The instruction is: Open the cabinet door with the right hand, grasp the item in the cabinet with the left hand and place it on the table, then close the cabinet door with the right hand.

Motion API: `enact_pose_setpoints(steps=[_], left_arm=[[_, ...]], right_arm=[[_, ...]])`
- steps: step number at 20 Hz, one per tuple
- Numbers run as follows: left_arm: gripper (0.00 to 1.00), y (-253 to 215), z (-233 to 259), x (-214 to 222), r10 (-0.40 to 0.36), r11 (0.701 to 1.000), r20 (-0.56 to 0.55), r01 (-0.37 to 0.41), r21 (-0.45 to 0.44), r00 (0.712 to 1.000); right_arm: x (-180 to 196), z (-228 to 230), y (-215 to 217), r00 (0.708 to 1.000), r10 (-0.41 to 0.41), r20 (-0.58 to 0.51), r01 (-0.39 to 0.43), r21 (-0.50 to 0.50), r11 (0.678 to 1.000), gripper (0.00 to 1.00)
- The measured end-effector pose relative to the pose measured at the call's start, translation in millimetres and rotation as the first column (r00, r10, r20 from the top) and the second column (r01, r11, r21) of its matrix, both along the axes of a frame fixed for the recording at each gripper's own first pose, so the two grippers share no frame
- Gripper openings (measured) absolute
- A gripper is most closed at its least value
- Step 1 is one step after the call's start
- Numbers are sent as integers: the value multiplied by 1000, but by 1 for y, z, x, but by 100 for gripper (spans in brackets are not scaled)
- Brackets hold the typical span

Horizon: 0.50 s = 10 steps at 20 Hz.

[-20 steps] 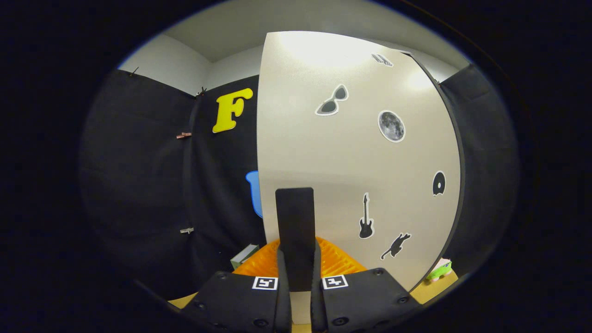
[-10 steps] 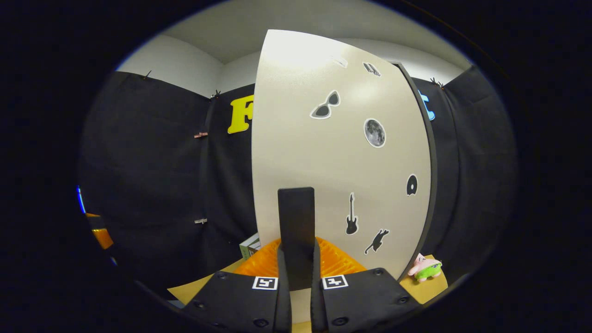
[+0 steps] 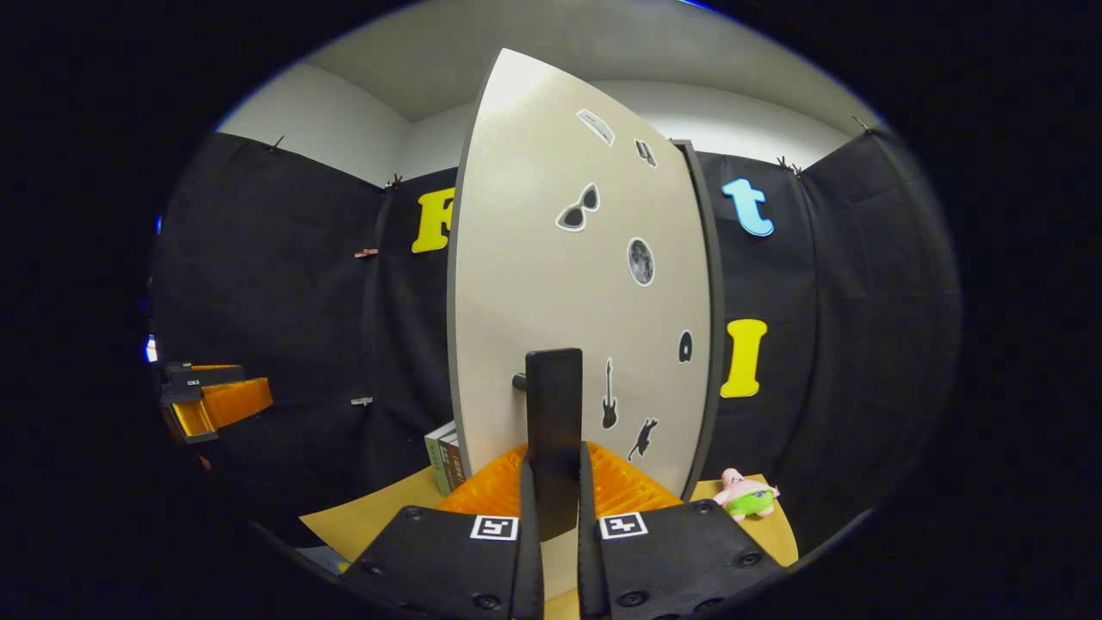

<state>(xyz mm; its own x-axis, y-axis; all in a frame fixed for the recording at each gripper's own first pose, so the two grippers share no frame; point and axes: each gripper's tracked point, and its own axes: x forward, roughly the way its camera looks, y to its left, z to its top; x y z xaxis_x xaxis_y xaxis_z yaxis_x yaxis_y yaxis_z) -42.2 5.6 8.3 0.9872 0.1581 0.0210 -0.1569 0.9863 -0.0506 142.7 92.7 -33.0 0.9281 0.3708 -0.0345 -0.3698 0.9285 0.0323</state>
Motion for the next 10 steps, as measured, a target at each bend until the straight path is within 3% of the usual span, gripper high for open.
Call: enact_pose_setpoints(steps=[4,10], left_arm=[[96,-44,16,28,-87,993,71,92,-76,994],[94,-92,18,72,-161,985,47,164,-53,986]], right_arm=[[1,0,-29,994,-110,-13,110,19,994,18],[3,1,-64,982,-186,14,186,-33,982,18]])
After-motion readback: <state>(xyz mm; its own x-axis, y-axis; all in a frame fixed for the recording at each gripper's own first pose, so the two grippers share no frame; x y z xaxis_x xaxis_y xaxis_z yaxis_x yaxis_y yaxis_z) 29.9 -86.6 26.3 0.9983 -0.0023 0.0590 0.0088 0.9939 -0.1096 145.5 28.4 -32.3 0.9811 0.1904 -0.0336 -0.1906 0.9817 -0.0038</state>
